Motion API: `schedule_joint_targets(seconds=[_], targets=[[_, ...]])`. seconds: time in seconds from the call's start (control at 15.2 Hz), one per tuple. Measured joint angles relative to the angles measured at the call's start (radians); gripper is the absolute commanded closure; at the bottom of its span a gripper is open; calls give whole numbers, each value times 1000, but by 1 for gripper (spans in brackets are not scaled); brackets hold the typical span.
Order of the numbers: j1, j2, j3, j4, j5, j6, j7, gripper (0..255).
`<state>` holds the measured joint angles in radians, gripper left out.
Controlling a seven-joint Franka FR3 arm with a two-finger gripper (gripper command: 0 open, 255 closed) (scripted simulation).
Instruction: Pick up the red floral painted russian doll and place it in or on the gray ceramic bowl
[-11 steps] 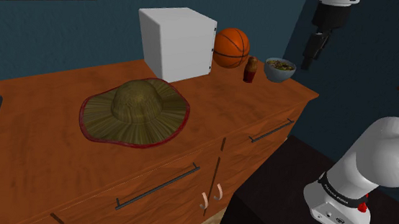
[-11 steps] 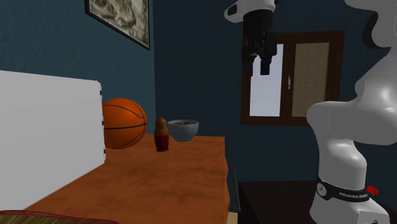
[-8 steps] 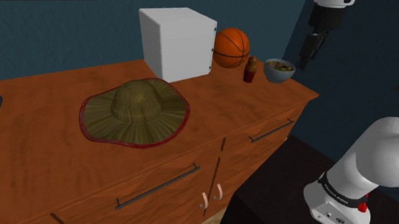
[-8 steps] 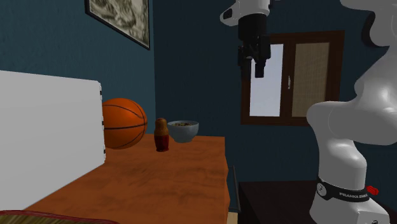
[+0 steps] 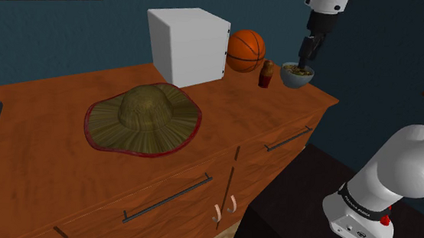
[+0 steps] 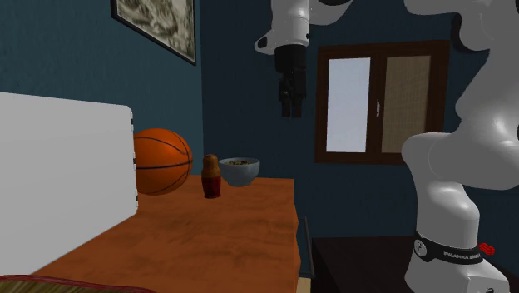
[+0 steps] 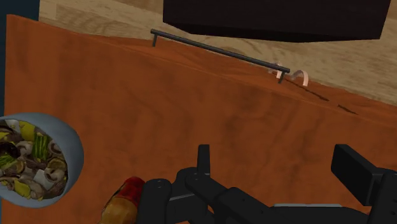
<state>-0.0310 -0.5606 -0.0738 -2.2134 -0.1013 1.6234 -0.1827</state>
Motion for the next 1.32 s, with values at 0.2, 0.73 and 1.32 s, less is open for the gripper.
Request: schedule_joint_targets(seconds=[0.2,0.73,1.32], targets=[[-11,103,-41,39,-10,70,-41,0],[-35,372,-127,200,10,196,-147,0],[-84,703,-186,466,98,264,-273,0]])
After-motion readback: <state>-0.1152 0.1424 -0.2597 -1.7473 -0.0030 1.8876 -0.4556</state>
